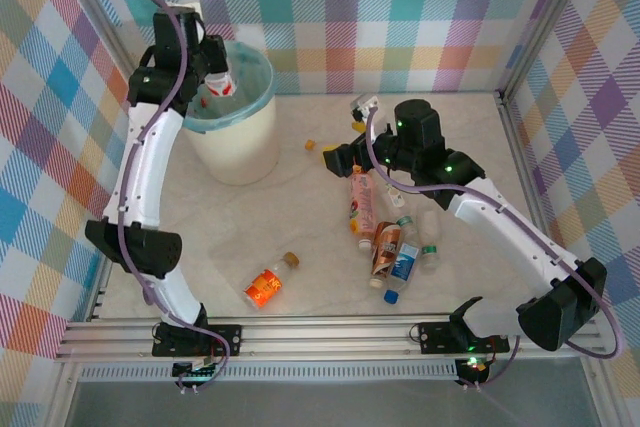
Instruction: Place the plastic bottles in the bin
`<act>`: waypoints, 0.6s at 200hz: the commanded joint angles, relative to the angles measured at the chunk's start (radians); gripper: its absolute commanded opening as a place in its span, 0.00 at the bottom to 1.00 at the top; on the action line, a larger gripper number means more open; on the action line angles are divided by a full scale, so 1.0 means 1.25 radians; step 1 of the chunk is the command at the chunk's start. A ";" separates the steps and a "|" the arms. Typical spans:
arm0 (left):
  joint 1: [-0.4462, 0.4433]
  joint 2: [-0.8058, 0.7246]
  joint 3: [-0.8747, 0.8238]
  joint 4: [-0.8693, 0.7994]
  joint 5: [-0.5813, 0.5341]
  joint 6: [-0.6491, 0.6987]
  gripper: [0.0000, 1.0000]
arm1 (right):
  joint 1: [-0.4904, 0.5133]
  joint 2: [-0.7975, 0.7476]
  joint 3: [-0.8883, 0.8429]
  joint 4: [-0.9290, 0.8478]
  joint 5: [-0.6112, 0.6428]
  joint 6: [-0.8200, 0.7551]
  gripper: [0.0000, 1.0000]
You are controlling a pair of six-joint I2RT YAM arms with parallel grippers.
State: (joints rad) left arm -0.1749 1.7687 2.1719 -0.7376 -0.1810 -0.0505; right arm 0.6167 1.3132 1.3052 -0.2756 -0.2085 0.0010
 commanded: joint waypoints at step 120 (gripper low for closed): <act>0.057 0.020 -0.257 0.040 0.191 0.031 0.04 | 0.005 0.078 0.004 -0.048 -0.033 0.041 1.00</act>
State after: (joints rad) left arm -0.1257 1.7802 1.8954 -0.6800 -0.0124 0.0086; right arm 0.6167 1.4021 1.2865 -0.3202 -0.2218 0.0360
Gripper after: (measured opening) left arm 0.302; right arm 0.997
